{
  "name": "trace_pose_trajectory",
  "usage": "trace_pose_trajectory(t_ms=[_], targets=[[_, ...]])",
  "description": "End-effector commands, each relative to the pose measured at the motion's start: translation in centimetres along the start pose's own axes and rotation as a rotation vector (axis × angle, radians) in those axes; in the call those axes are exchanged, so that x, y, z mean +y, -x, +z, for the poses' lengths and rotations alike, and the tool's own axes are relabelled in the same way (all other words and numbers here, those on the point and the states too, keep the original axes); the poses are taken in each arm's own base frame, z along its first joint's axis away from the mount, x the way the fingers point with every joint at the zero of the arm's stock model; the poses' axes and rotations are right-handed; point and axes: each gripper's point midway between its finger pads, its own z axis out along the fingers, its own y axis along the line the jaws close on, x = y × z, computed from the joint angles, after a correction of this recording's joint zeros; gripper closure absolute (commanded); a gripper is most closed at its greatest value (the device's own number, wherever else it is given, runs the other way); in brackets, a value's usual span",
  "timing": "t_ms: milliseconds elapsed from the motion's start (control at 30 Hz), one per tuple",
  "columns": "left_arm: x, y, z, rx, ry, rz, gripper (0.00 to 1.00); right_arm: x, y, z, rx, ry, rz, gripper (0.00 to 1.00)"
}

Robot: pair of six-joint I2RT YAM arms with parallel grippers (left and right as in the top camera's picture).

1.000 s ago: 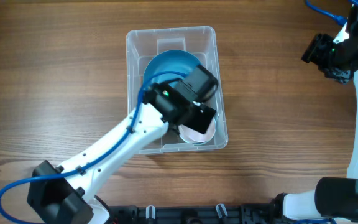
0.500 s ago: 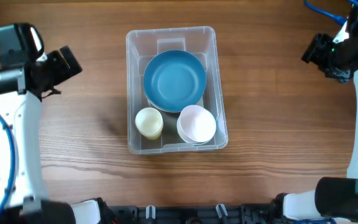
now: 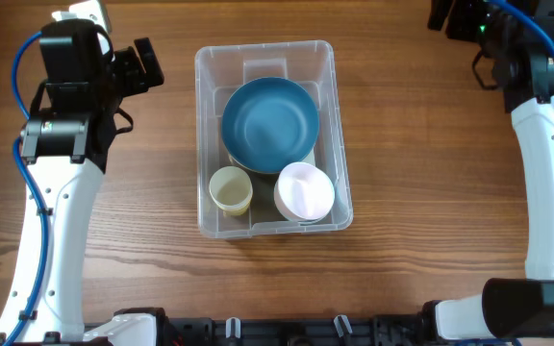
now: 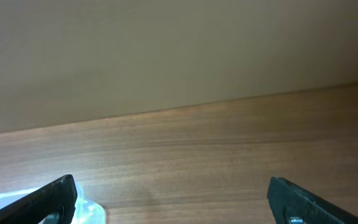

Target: Pack container

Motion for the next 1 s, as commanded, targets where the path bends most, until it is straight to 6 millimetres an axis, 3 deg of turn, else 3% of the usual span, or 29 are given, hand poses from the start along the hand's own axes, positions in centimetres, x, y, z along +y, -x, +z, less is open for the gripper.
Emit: trace_pose_trajectory(t_ms=[0, 100, 167, 233, 300, 433, 467, 567, 667, 800, 967], targets=[[1.2, 0.3, -2.8, -0.006, 0.029, 0.005, 0.00, 0.0, 0.3, -3.9, -0.002, -0.001, -0.040, 0.00], [1.4, 0.0, -6.9, -0.032, 0.018, -0.051, 0.00, 0.3, 0.6, -8.8, -0.046, 0.014, 0.017, 0.01], [1.3, -1.3, -8.0, -0.044, 0.005, -0.046, 0.00, 0.2, -0.5, -10.9, -0.067, 0.014, 0.030, 0.01], [2.0, -4.3, -8.3, -0.037, 0.027, -0.082, 0.00, 0.1, -3.4, -12.3, -0.077, 0.021, 0.047, 0.01], [3.8, -8.1, -8.3, -0.030, 0.092, -0.184, 0.00, 0.5, -7.5, -13.4, -0.079, 0.042, 0.031, 0.00], [2.9, -10.3, -9.9, -0.146, 0.027, -0.149, 0.00, 1.0, -14.6, -14.9, -0.125, 0.075, -0.022, 0.00], [2.3, -10.7, -10.3, -0.149, 0.005, -0.116, 0.00, 0.2, -15.7, -15.0, -0.152, 0.047, -0.016, 0.00], [1.2, -11.2, -10.4, -0.135, -0.033, -0.091, 0.00, -1.2, -16.0, -14.9, -0.209, -0.022, 0.049, 0.00], [1.2, -11.5, -10.3, -0.121, -0.031, -0.106, 0.00, -1.2, -16.2, -14.6, -0.198, -0.024, 0.046, 0.00], [1.8, -13.7, -10.0, -0.033, 0.000, -0.083, 0.00, -1.2, -16.7, -13.5, -0.156, -0.031, 0.040, 0.00], [2.4, -15.6, -10.0, 0.042, 0.026, -0.063, 0.00, -1.2, -18.1, -10.9, -0.059, -0.048, 0.028, 0.00]])
